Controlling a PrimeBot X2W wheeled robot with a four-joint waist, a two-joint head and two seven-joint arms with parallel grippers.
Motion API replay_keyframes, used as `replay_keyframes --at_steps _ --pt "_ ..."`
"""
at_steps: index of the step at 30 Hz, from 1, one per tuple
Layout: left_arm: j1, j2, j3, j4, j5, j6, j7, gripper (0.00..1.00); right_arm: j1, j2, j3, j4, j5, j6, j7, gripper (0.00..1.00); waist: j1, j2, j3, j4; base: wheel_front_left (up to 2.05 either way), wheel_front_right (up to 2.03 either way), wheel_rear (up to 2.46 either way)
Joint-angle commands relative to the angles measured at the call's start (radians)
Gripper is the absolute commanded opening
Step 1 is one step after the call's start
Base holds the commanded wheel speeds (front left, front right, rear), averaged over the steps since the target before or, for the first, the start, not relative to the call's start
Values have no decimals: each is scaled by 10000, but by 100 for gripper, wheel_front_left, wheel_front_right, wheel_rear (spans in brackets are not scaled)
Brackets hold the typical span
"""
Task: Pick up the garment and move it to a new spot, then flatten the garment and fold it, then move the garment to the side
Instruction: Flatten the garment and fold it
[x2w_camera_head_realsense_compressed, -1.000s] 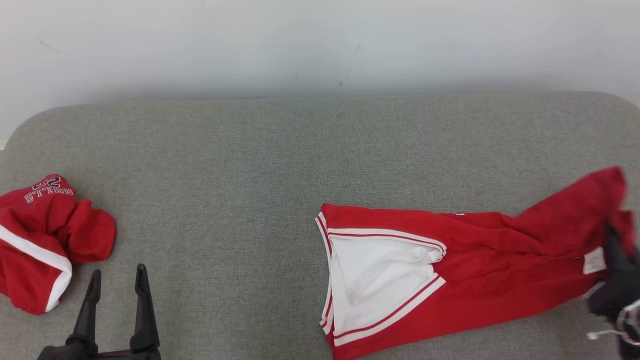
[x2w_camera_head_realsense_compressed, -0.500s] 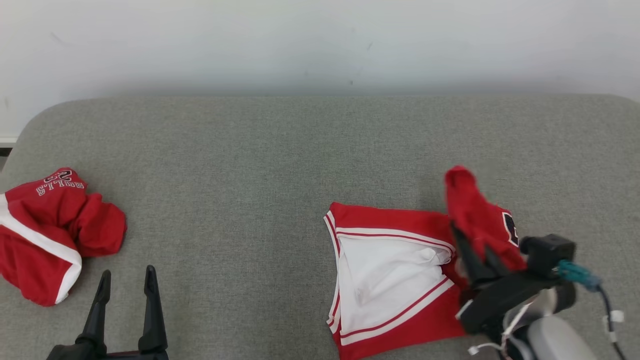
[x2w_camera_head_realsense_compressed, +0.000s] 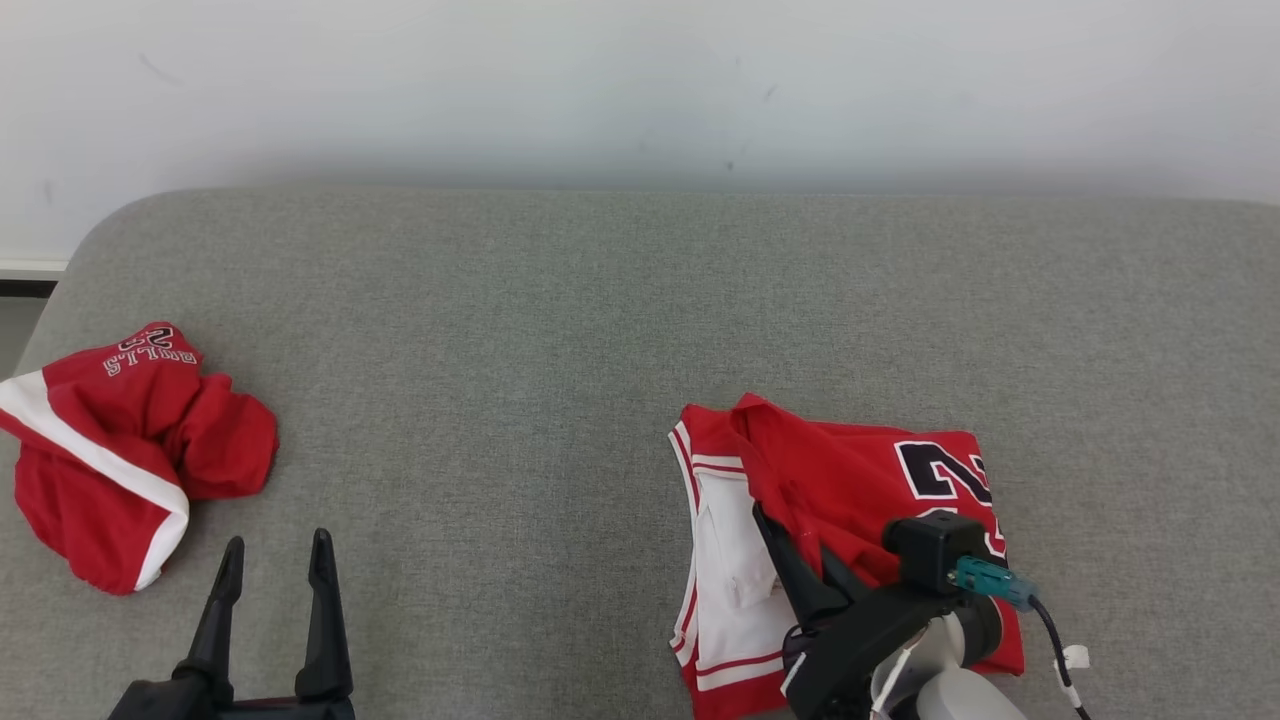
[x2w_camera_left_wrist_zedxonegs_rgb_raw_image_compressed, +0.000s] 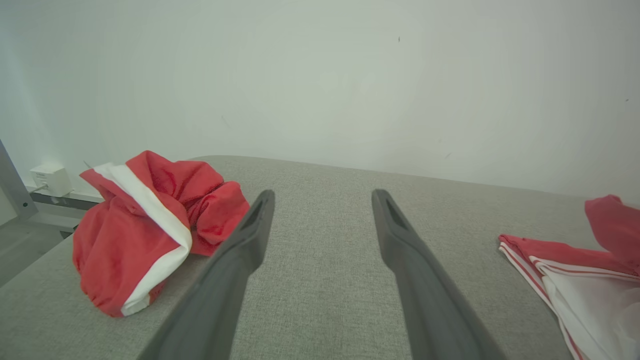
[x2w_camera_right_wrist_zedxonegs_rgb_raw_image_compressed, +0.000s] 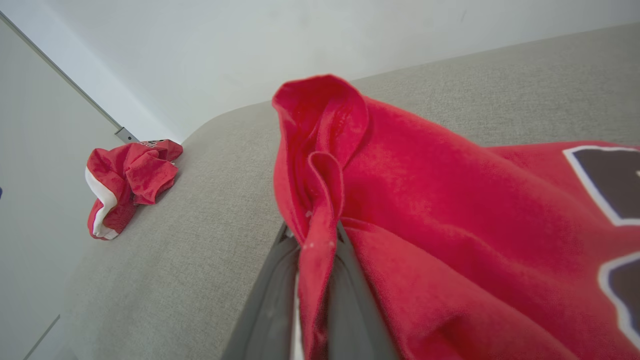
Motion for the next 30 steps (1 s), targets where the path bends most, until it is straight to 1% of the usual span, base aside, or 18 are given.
replay_keyframes --at_steps 1,3,4,5,6,7,10,17,25,30 --pt "-127 -10 -9 48 -44 -10 -30 100 -141 75 74 151 87 -25 -98 0 0 0 -1 30 0 0 0" --pt "-129 -11 -41 71 -72 -10 -30 100 -270 151 192 549 78 -25 -263 0 0 0 -10 63 0 0 0" --pt "-123 -11 -61 84 -80 -10 -30 100 -369 171 253 688 -13 -25 -396 34 0 0 -12 78 0 0 0" --pt "-132 -12 -78 95 -83 -10 -30 100 -458 193 296 816 -53 -25 -554 93 0 0 -13 86 0 0 0" --pt "-139 -9 -78 94 -86 -10 -30 100 -562 170 323 909 -233 -25 -735 100 0 0 -14 86 0 0 0" --pt "-143 -11 -76 95 -90 -10 -30 100 -657 80 349 1018 -426 -25 -910 100 0 0 -15 80 0 0 0" --pt "-107 -11 -16 77 -93 -10 -30 100 -800 -40 142 1163 -410 -25 -1307 100 0 0 -25 12 0 0 0" --pt "-4 -10 77 55 -62 -10 -30 100 -955 -641 -646 567 -400 -25 -1837 100 0 0 -80 -231 0 0 0" --pt "37 -11 149 -11 40 -10 -30 100 -201 -1214 -2073 -494 -643 -26 -2033 100 0 0 -155 -423 0 0 0" --pt "112 -10 191 -64 102 -9 -30 100 556 -1214 -2928 -1211 -911 -26 -2094 100 0 0 -226 -538 0 0 0"
